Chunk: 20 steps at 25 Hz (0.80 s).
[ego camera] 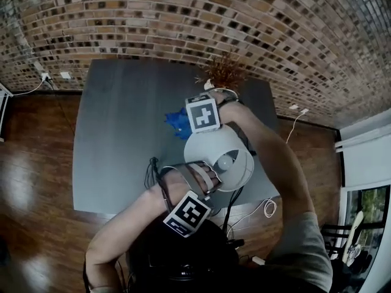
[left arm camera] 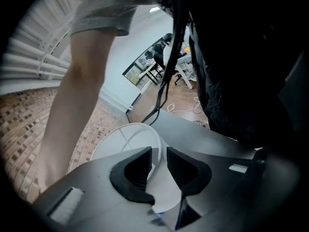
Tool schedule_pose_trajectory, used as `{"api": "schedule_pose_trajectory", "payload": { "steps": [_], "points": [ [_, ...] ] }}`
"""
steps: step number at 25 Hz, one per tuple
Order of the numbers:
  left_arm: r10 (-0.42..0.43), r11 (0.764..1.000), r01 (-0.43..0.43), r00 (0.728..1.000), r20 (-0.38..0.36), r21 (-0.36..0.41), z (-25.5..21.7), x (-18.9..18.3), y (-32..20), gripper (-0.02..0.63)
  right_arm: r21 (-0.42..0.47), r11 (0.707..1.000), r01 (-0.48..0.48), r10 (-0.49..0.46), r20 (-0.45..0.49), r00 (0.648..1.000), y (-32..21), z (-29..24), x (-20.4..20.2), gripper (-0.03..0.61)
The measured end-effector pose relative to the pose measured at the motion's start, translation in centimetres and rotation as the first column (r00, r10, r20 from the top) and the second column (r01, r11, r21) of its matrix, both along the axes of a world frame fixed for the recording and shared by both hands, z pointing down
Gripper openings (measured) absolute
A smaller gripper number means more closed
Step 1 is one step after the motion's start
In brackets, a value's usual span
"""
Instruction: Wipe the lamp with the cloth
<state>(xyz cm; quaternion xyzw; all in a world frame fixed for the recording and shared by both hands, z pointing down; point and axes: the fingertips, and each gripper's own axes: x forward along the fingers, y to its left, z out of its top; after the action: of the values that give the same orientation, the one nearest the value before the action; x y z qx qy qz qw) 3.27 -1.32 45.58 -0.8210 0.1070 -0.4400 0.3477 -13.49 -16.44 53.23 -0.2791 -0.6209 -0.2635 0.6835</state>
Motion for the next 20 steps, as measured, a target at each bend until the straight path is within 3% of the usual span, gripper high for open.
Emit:
{"api": "schedule_pose_trajectory", "payload": {
  "steps": [2,3,4,6,7,8,10,12,13,14,15,17,18,19,20],
  "points": [
    [-0.078,0.996,0.075,0.996,-0.046,-0.057,-0.6,-1.6,-1.4,0.094,0.047,0.992,-0.118,0.109,0.147,0.983,-3.5,-3.1,0.5,0.104],
    [-0.136,0.986,0.129,0.988,-0.069,-0.102,-1.0,-2.7,-2.6,0.092,0.041,0.983,-0.176,0.16,0.257,0.953,-4.7,-5.6,0.6,0.104],
    [-0.199,0.97,0.183,0.976,-0.088,-0.158,-1.3,-3.8,-3.9,0.092,0.031,0.971,-0.235,0.207,0.374,0.904,-6.0,-8.5,0.9,0.104],
    [-0.307,0.926,0.269,0.945,-0.112,-0.267,-1.8,-5.9,-7.0,0.065,-0.012,0.928,-0.371,0.308,0.584,0.751,-8.5,-14.5,3.1,0.104],
    [-0.354,0.899,0.299,0.926,-0.129,-0.32,-2.3,-6.6,-8.8,0.069,-0.06,0.894,-0.445,0.367,0.669,0.646,-9.6,-17.1,5.0,0.104],
    [-0.399,0.869,0.322,0.905,-0.147,-0.377,-2.8,-7.1,-10.6,0.069,-0.133,0.849,-0.512,0.429,0.739,0.52,-10.4,-19.4,7.1,0.104],
    [-0.464,0.81,0.345,0.871,-0.16,-0.474,-3.7,-7.7,-14.0,0.062,-0.348,0.73,-0.588,0.549,0.811,0.202,-10.9,-22.8,11.5,0.104],
    [-0.458,0.783,0.334,0.88,-0.124,-0.524,-4.2,-7.7,-16.0,0.06,-0.575,0.599,-0.558,0.63,0.768,-0.114,-9.9,-23.7,15.6,0.104],
    [-0.432,0.777,0.315,0.896,-0.099,-0.546,-4.3,-7.5,-16.3,0.063,-0.658,0.541,-0.523,0.653,0.721,-0.231,-8.9,-22.9,17.4,0.104],
    [-0.402,0.77,0.289,0.912,-0.08,-0.569,-4.2,-7.2,-16.3,0.063,-0.717,0.493,-0.493,0.67,0.674,-0.311,-7.8,-21.3,18.8,0.104],
    [-0.372,0.764,0.255,0.925,-0.081,-0.593,-4.1,-7.1,-16.3,0.063,-0.759,0.448,-0.472,0.684,0.631,-0.365,-6.5,-19.3,19.9,0.104],
    [-0.325,0.753,0.15,0.931,-0.163,-0.641,-5.1,-7.0,-16.3,0.068,-0.822,0.363,-0.438,0.719,0.547,-0.43,-3.9,-15.0,20.7,0.104],
    [-0.316,0.737,0.075,0.916,-0.245,-0.671,-6.2,-7.2,-16.1,0.068,-0.845,0.328,-0.422,0.737,0.509,-0.445,-2.7,-12.9,20.5,0.104],
    [-0.317,0.718,-0.015,0.883,-0.346,-0.696,-7.9,-7.4,-16.0,0.067,-0.859,0.303,-0.412,0.752,0.481,-0.451,-1.7,-11.2,20.0,0.104],
    [-0.323,0.705,-0.111,0.83,-0.456,-0.7,-10.0,-7.8,-15.9,0.064,-0.866,0.286,-0.409,0.759,0.465,-0.455,-0.9,-9.8,19.6,0.105]
  ]
}}
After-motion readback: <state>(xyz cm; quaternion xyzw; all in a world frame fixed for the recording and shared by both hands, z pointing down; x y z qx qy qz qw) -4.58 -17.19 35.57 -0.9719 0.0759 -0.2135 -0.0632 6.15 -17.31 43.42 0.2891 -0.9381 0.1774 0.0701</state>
